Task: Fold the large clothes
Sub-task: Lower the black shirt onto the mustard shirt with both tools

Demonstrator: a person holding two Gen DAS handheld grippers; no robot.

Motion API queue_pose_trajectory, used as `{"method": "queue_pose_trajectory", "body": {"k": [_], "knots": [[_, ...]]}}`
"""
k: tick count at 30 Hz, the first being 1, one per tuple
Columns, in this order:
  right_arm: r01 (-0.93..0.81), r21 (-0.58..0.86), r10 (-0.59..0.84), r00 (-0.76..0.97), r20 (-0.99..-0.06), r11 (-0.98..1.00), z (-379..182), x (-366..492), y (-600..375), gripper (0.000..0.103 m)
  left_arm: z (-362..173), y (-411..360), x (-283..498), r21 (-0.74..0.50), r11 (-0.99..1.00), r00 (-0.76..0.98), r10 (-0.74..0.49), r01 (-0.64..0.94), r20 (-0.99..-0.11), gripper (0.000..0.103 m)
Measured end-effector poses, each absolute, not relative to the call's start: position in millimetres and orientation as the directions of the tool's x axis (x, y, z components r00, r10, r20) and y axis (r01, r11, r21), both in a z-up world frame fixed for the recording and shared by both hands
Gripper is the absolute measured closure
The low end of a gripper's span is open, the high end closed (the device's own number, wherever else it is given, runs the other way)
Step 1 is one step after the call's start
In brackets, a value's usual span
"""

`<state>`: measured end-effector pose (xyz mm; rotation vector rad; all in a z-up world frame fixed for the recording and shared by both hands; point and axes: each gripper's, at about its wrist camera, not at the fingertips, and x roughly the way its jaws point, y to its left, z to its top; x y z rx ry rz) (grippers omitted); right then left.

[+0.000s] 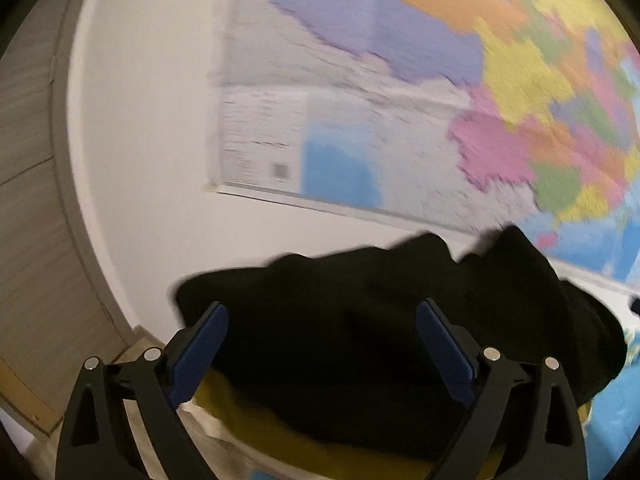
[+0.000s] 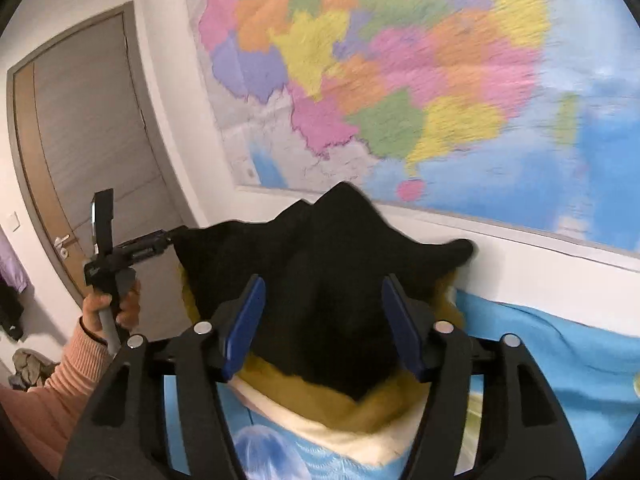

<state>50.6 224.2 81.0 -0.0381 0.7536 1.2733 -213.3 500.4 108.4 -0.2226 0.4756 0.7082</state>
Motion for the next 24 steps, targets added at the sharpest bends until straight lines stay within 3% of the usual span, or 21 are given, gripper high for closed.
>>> {"method": "queue_pose_trajectory", "body": {"k": [6, 12, 17, 19, 24], "knots": [[-0.831, 0.379, 0.759, 0.077, -0.647, 0.408, 28, 72, 261, 0.063, 79, 496, -173, -0.031, 0.785, 0.659, 0.498, -0.619, -0.563, 0.011], [-0.812, 0.413, 0.736, 0.029, -0.677, 0.412, 11, 77, 254, 0.067, 73, 491, -173, -0.040, 0.787, 0.660, 0.486, -0.615, -0.573, 0.011], [-0.853, 0.354, 0.777, 0.089, -0.624, 0.383, 45, 69, 253, 0.061, 80, 488, -173, -0.023, 0.786, 0.659, 0.503, -0.618, -0.559, 0.011], [-0.860, 0.331, 0.786, 0.121, -0.606, 0.388, 54, 67, 258, 0.053, 83, 484, -172, -0.030, 0.794, 0.672, 0.492, -0.607, -0.553, 0.009], [-0.874, 0.321, 0.769, 0.088, -0.633, 0.364, 57, 71, 304, 0.051, 84, 478, -159, -0.047, 0.818, 0.695, 0.455, -0.573, -0.557, 0.007]]}}
